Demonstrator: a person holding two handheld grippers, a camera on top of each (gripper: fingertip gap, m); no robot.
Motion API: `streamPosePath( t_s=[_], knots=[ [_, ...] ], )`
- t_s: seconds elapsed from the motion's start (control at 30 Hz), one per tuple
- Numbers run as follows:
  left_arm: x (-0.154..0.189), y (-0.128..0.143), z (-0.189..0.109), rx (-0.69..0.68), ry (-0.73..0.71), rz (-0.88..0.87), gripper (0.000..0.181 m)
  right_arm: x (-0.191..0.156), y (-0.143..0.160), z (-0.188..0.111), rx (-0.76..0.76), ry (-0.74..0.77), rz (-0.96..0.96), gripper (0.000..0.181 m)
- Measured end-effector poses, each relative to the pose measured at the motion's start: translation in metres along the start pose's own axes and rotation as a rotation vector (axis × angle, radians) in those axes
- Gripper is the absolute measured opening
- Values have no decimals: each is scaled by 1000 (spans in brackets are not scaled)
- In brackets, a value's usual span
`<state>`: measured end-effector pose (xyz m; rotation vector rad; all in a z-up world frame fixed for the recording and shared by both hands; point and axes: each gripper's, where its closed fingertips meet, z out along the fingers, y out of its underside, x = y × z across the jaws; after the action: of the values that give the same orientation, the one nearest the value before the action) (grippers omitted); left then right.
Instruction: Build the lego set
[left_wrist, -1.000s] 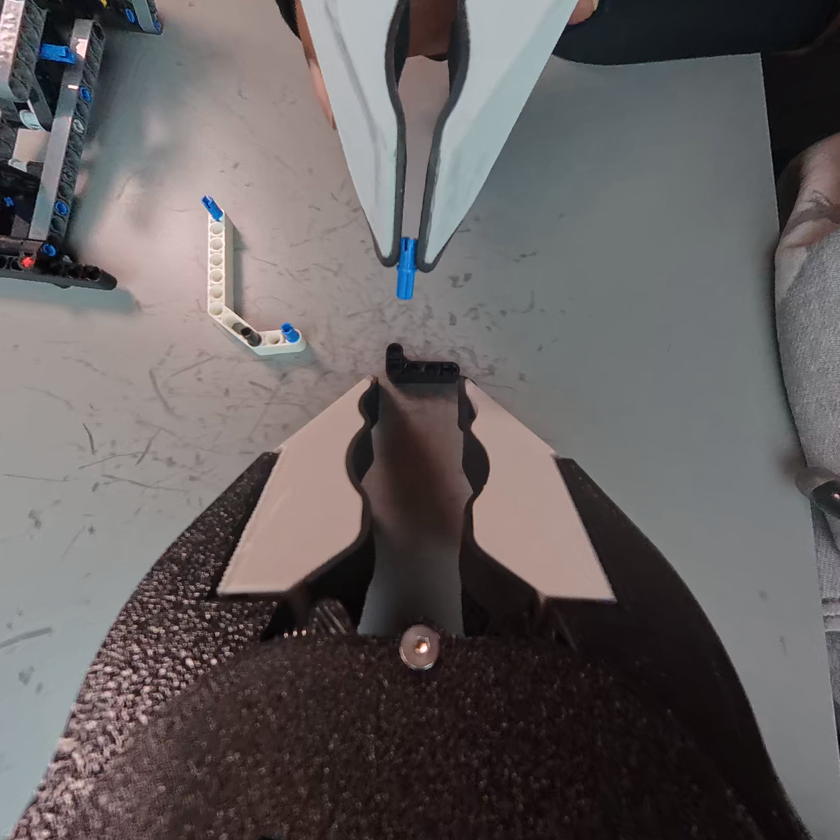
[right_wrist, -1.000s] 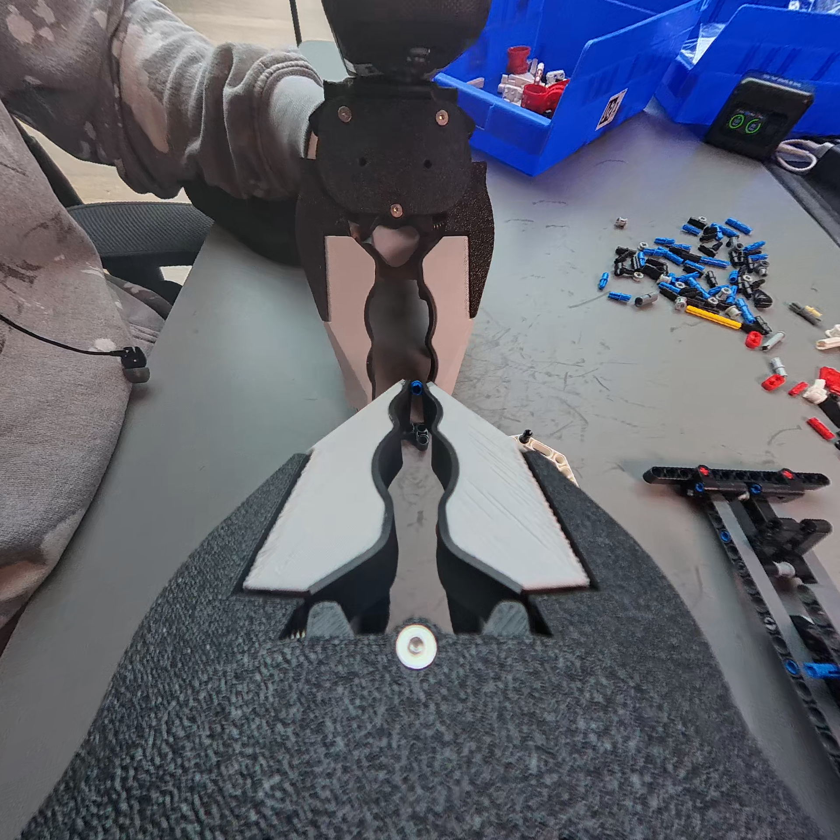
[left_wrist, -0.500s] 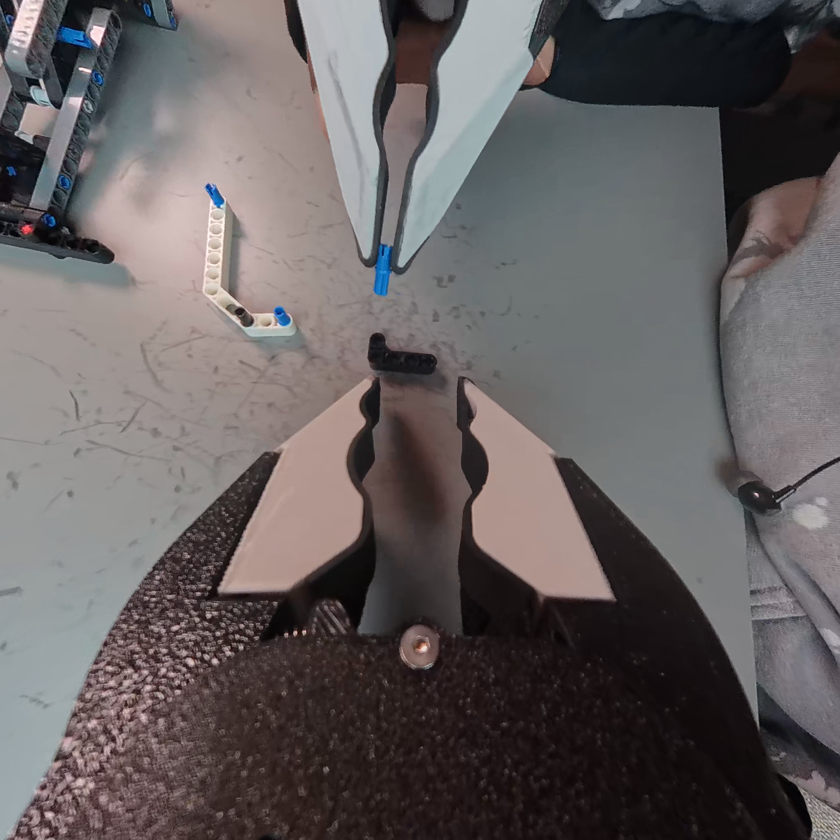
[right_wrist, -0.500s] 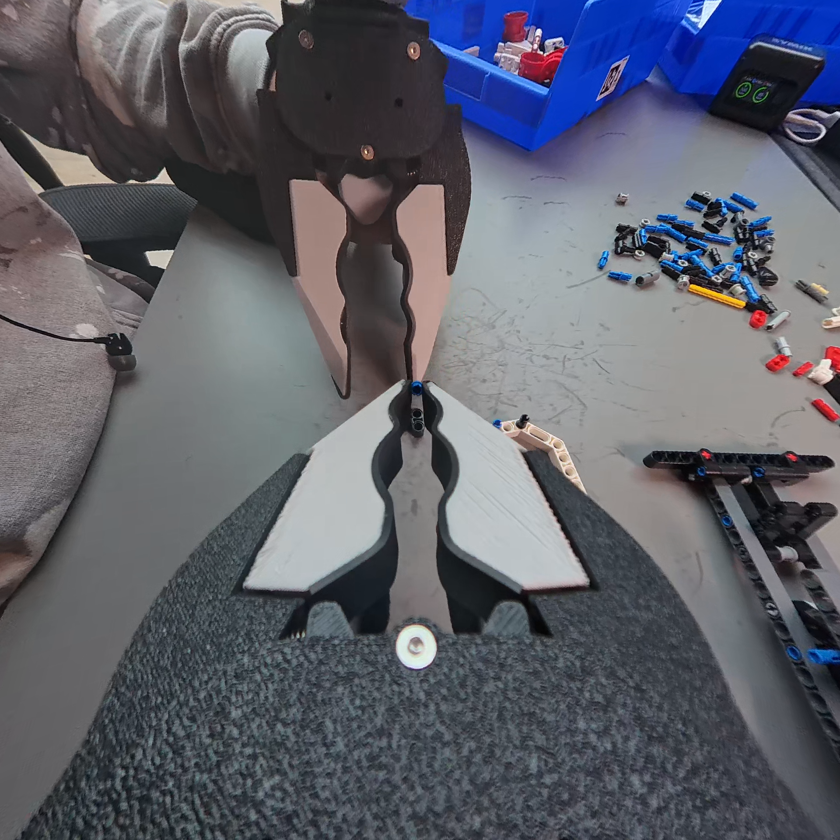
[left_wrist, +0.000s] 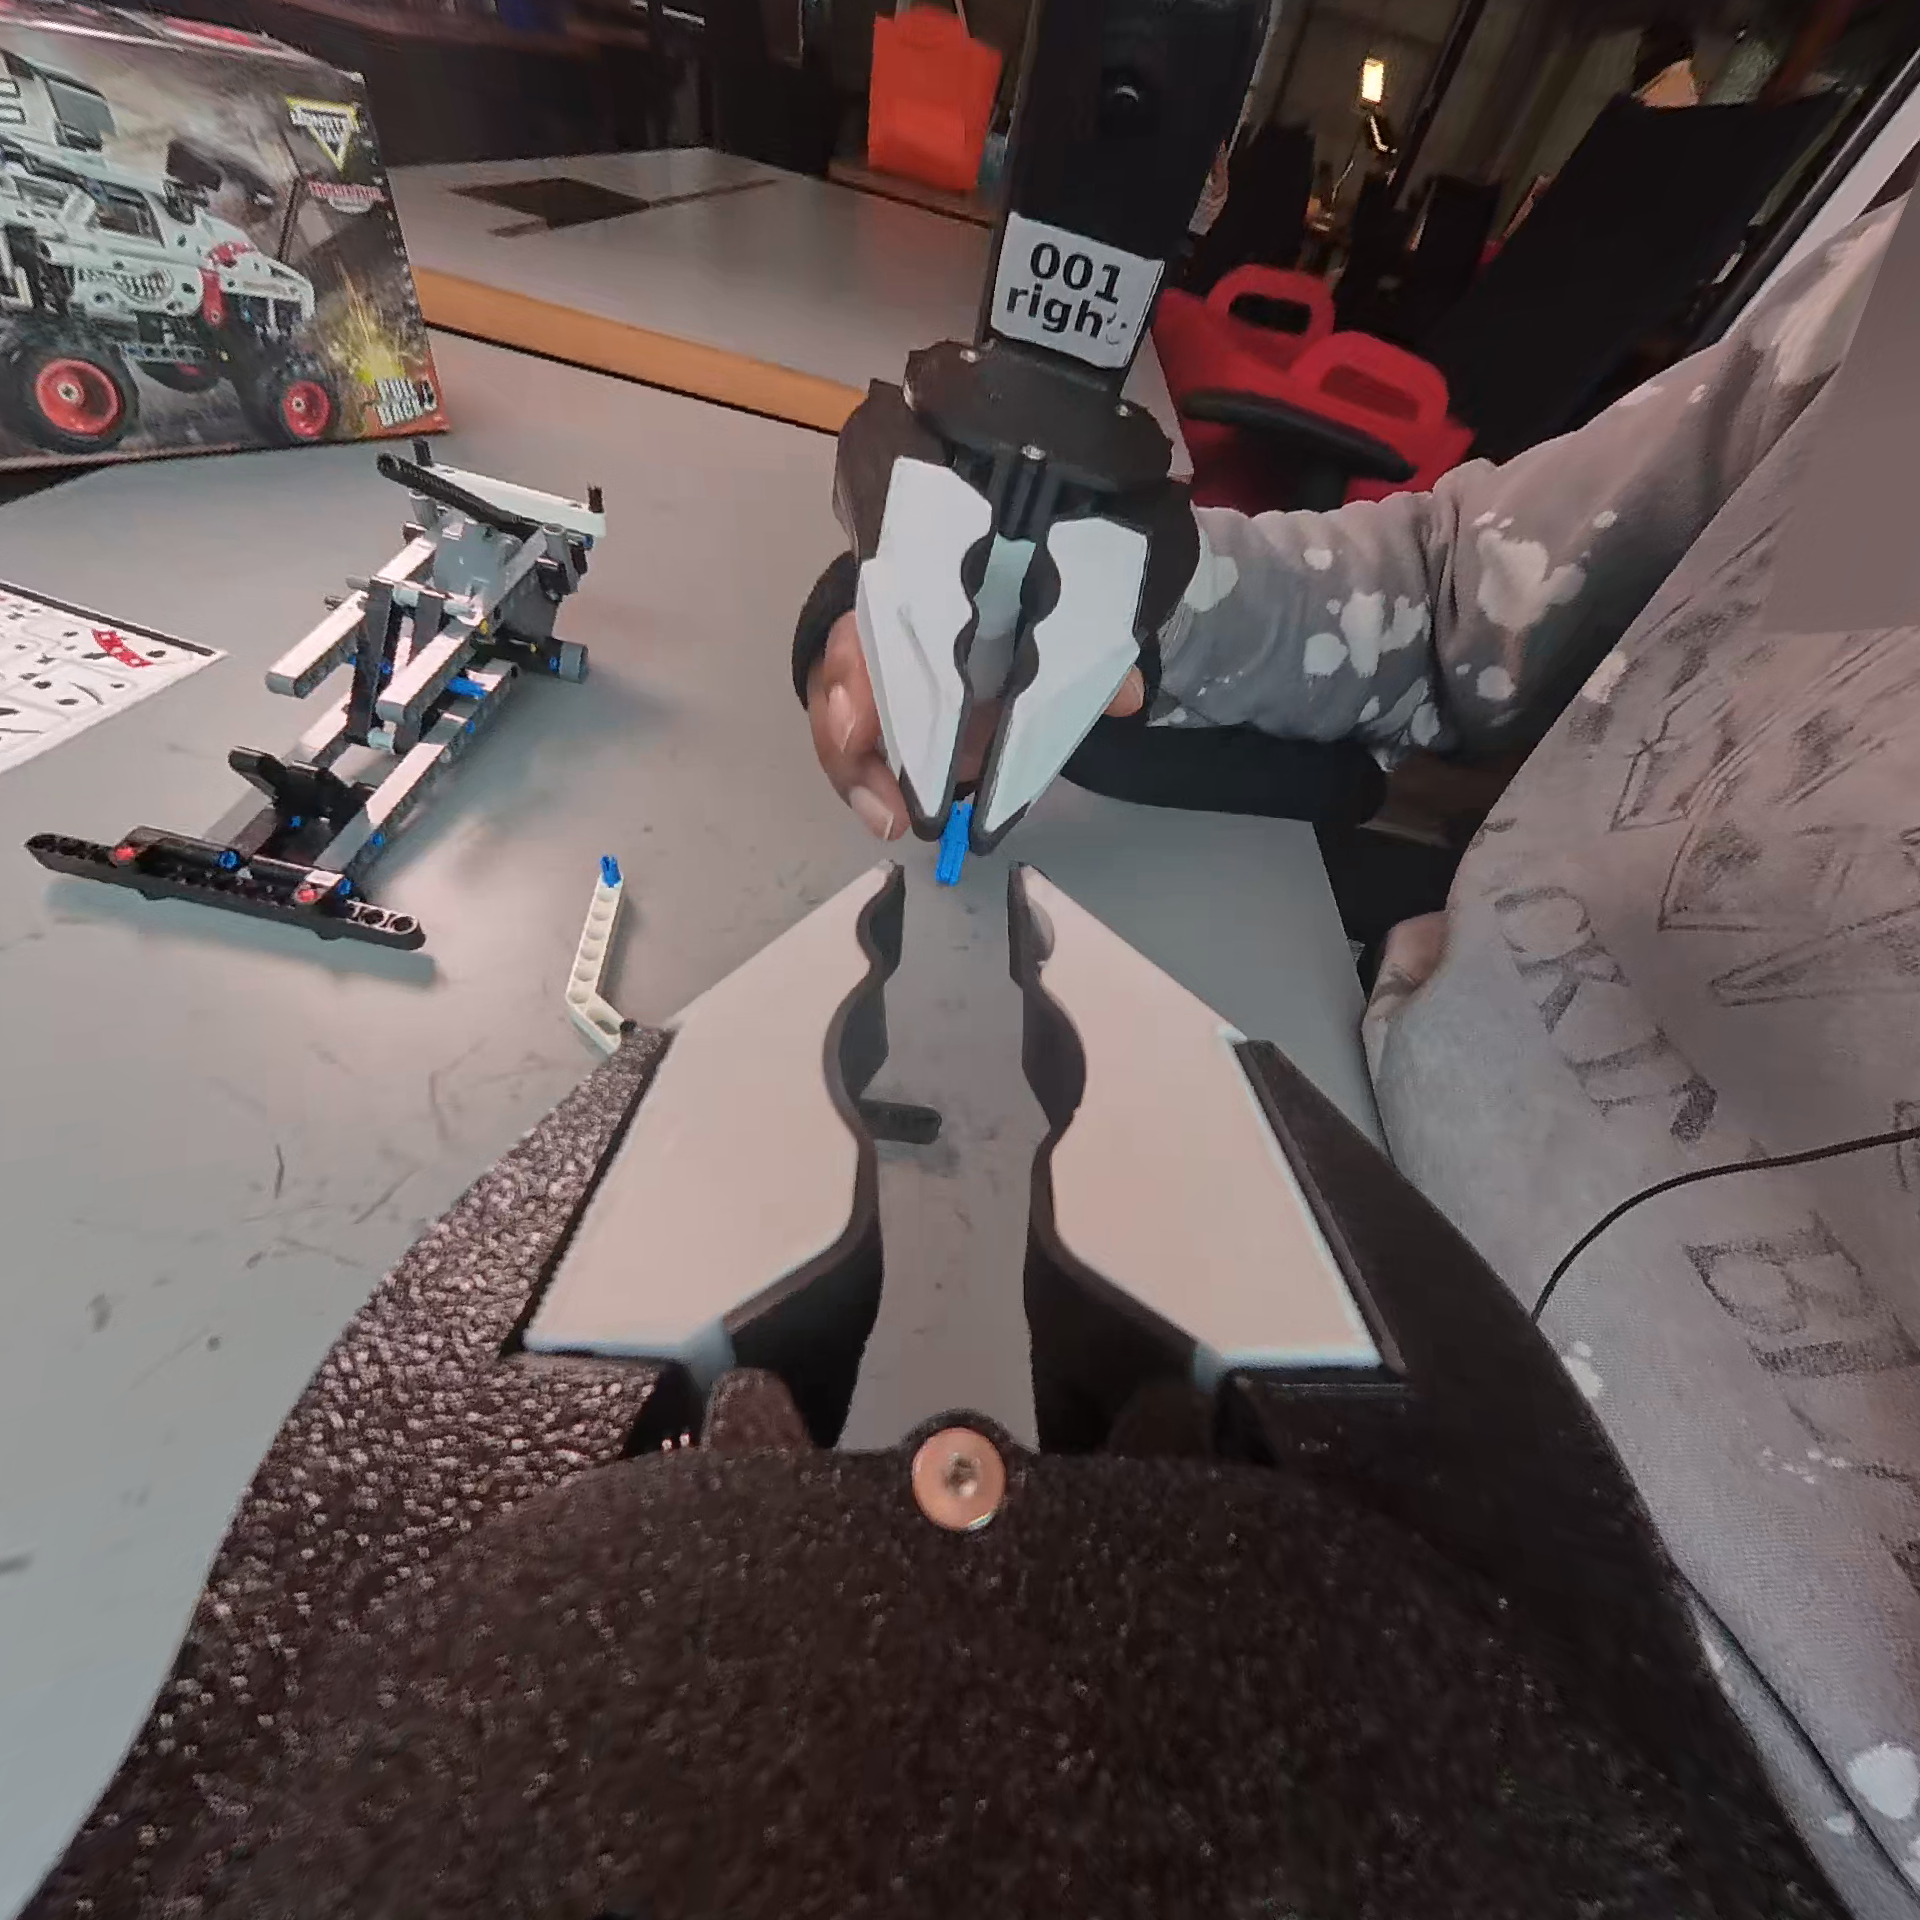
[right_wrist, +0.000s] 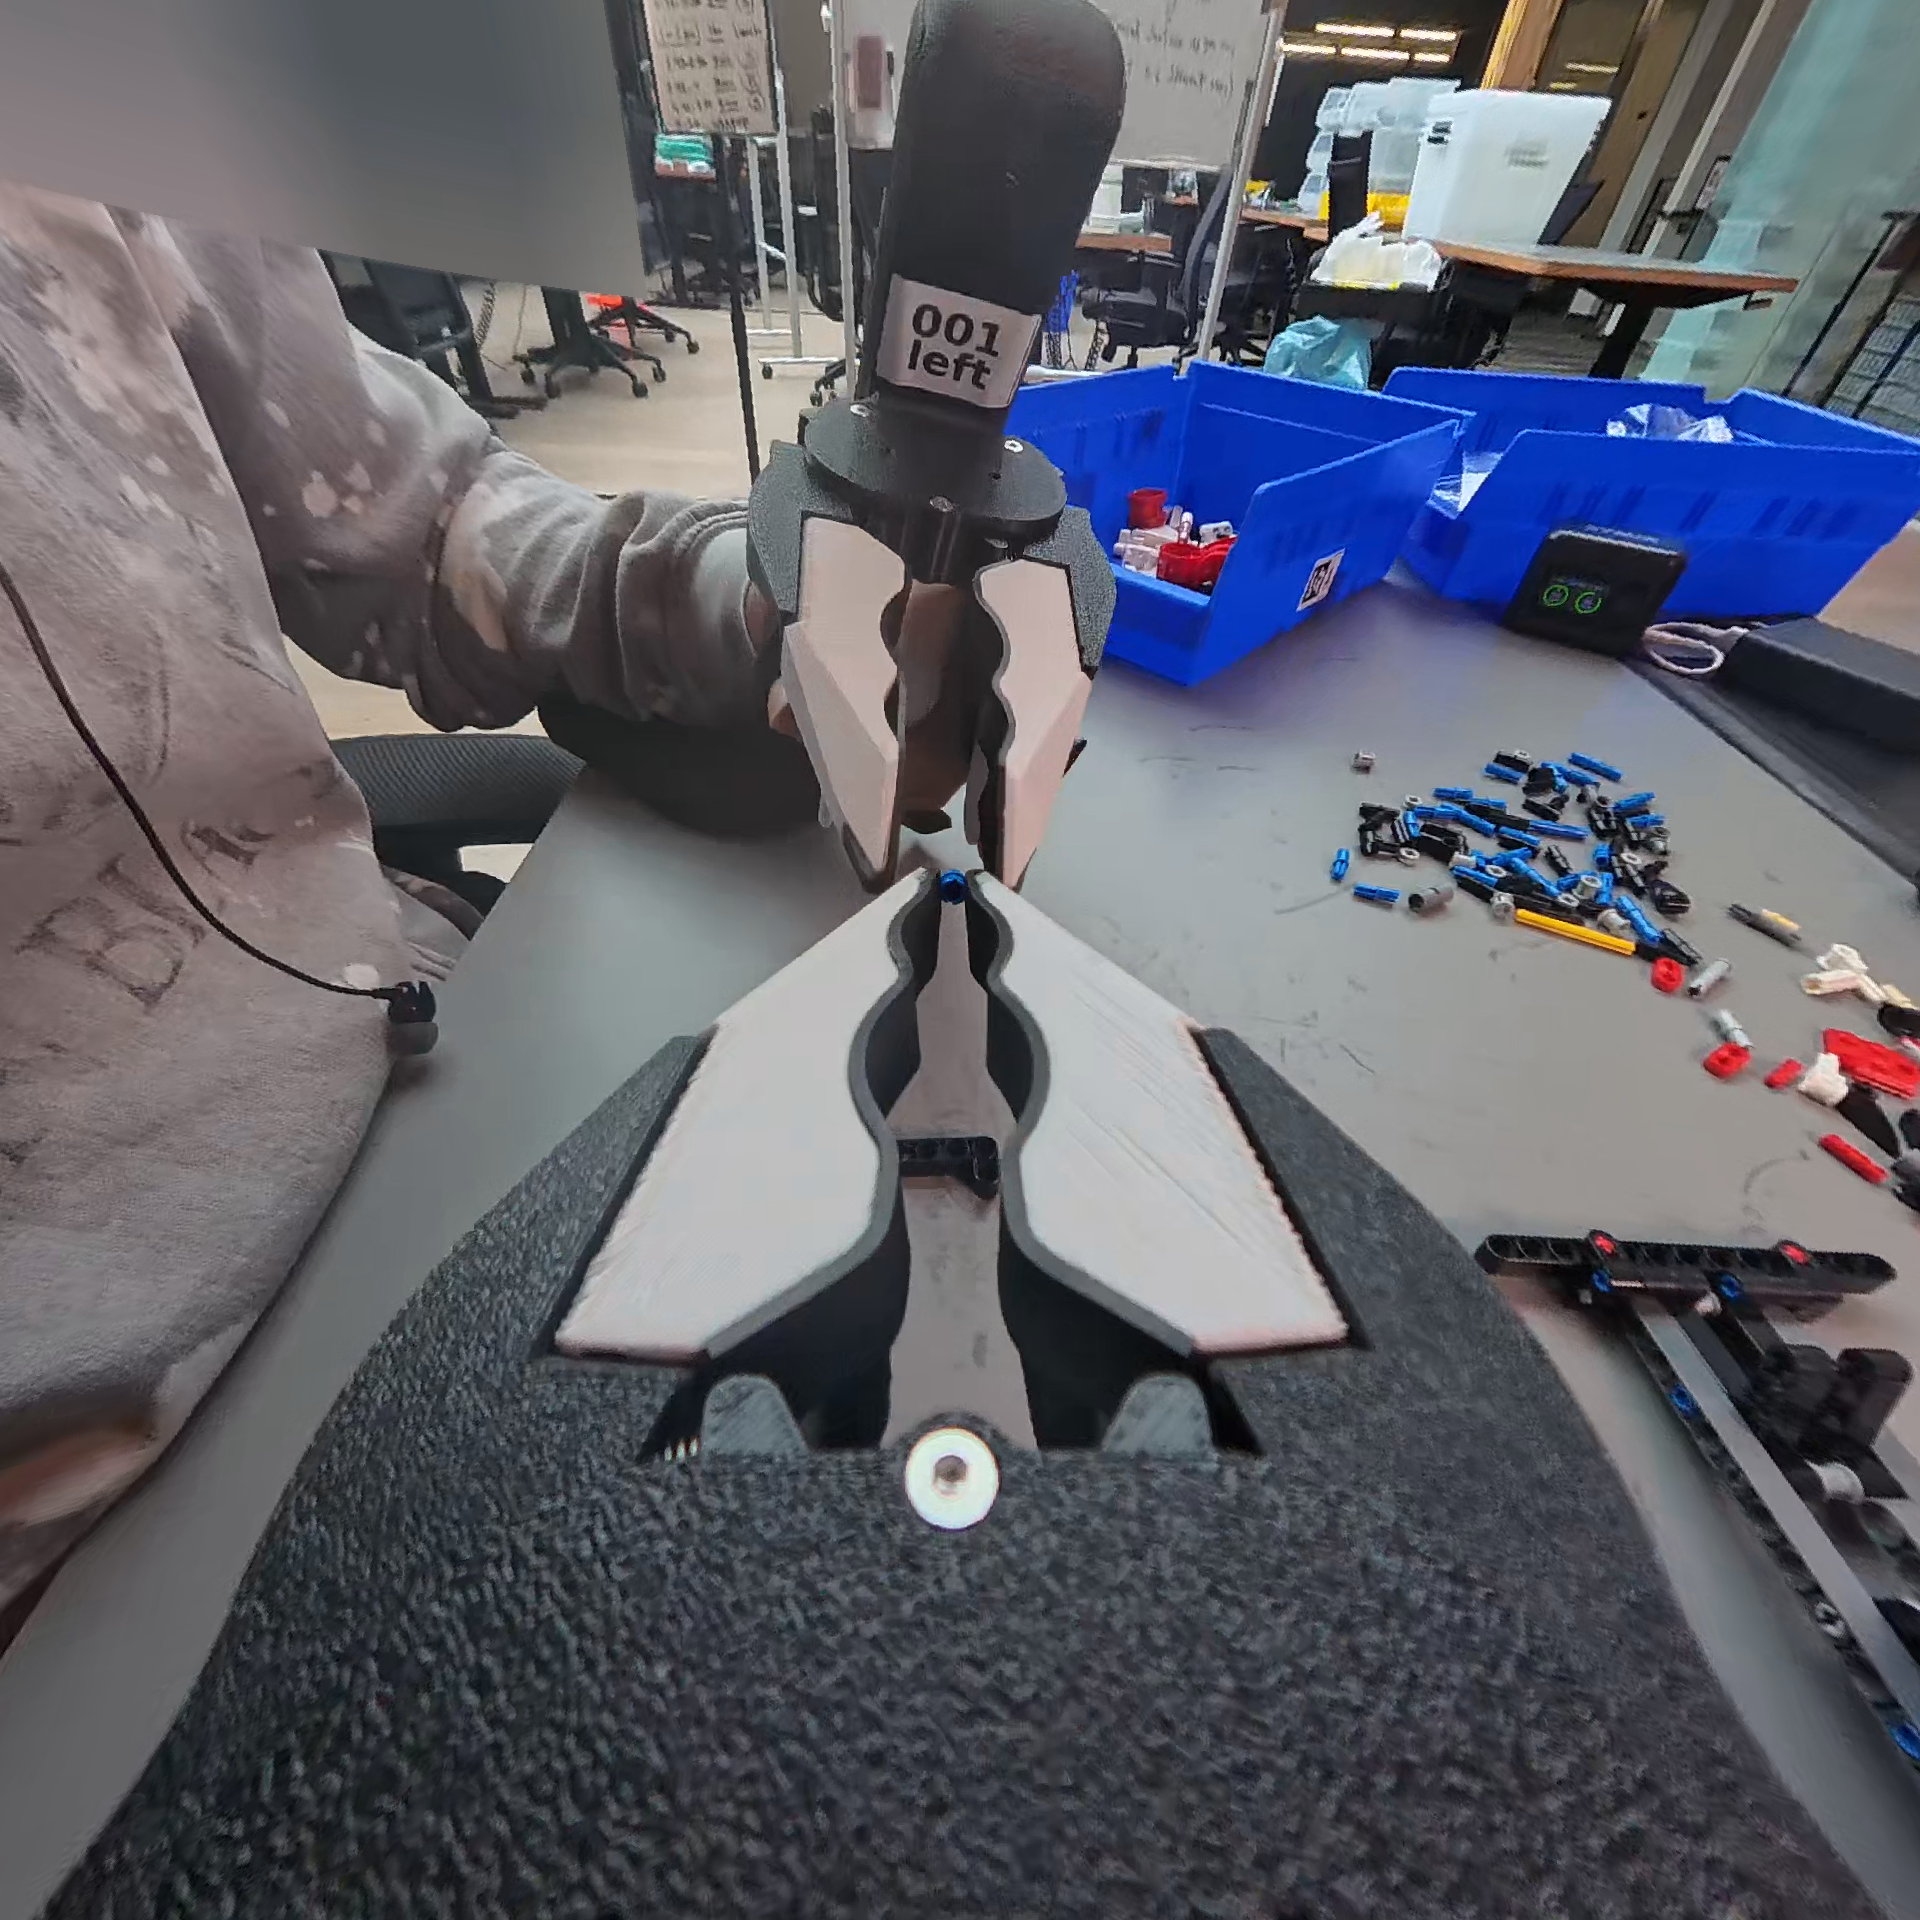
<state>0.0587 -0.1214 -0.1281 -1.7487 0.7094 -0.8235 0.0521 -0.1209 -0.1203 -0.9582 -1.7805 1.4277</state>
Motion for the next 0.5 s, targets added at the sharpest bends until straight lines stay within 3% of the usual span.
streamPosePath(
  t_s=[0.17, 0.37, 0.5],
  knots=[
    [0, 6, 2, -39, -21, 41, 5, -3, 8, 3, -45, -17, 8, 4],
    [-3, 13, 3, -83, -36, 56, 4, -3, 14, 4, -77, -23, 29, 4],
    [-16, 49, 3, -294, -104, 144, 27, -8, 38, 2, -236, -62, 35, 4]
  ],
)
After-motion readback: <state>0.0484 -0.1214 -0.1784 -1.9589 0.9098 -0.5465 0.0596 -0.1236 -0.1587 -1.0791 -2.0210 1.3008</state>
